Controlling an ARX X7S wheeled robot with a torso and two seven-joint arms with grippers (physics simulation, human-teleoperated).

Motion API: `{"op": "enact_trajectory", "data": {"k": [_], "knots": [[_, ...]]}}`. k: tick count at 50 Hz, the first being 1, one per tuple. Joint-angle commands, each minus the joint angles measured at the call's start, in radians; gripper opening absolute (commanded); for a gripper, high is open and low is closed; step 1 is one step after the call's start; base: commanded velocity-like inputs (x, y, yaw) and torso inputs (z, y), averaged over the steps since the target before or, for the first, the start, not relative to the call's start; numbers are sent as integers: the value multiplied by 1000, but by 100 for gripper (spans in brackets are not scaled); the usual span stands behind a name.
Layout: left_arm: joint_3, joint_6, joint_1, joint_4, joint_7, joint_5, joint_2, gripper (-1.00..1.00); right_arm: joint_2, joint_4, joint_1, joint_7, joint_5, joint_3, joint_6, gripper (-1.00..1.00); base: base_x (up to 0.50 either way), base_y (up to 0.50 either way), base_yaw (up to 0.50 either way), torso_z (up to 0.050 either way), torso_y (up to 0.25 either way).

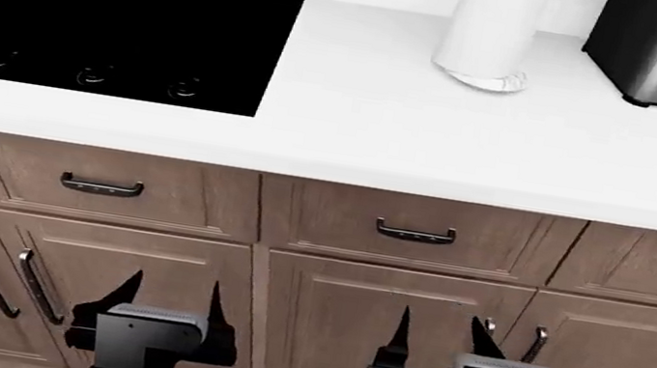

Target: Move the drinks to the dining counter.

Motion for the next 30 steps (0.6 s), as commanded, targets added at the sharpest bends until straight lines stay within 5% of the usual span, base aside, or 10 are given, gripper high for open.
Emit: {"op": "enact_trajectory", "data": {"k": [1, 8, 12, 14, 17, 18, 19, 21, 26, 30], "knots": [[10, -49, 38, 175, -43, 20, -45, 100, 44, -146, -39, 4, 33, -13, -6, 100, -434, -453, 0, 0, 0], [-30, -392, -64, 701, -7, 104, -187, 100, 177, -591, 60, -2, 74, 51, 271, 100, -432, -435, 0, 0, 0], [-86, -820, -285, 1065, 71, 105, -188, 100, 238, -906, 162, 10, 184, 90, 596, 100, -431, -398, 0, 0, 0], [-160, -899, -500, 1065, 371, 405, 60, 100, 279, -1047, 236, 43, 226, 119, 736, 100, -432, -400, 0, 0, 0], [-143, -1094, -764, 1065, 762, 769, 60, 100, 587, -1049, 319, 398, 627, 103, 669, 100, -419, -398, 0, 0, 0], [7, -1244, -914, 1065, 912, 919, 60, 100, 697, -1049, 351, 535, 732, 49, 615, 100, -414, -395, 0, 0, 0], [-143, -1094, -777, 1065, 777, 773, 60, 100, 781, -1049, 389, 625, 818, 7, 567, 100, -410, -391, 0, 0, 0], [-4, -1342, -1015, 1065, 1045, 1066, 59, 100, 904, -1049, 497, 739, 962, -65, 514, 100, -402, -396, 0, 0, 0], [97, -1331, -987, 933, 1662, 1728, 59, 100, 1000, -1033, 659, 803, 1154, -140, 540, 100, -375, -396, 0, 0, 0], [5, -1288, -956, 926, 1662, 1650, 58, 100, 1058, -1003, 681, 782, 1252, -115, 530, 100, -319, -396, 0, 0, 0]]}}
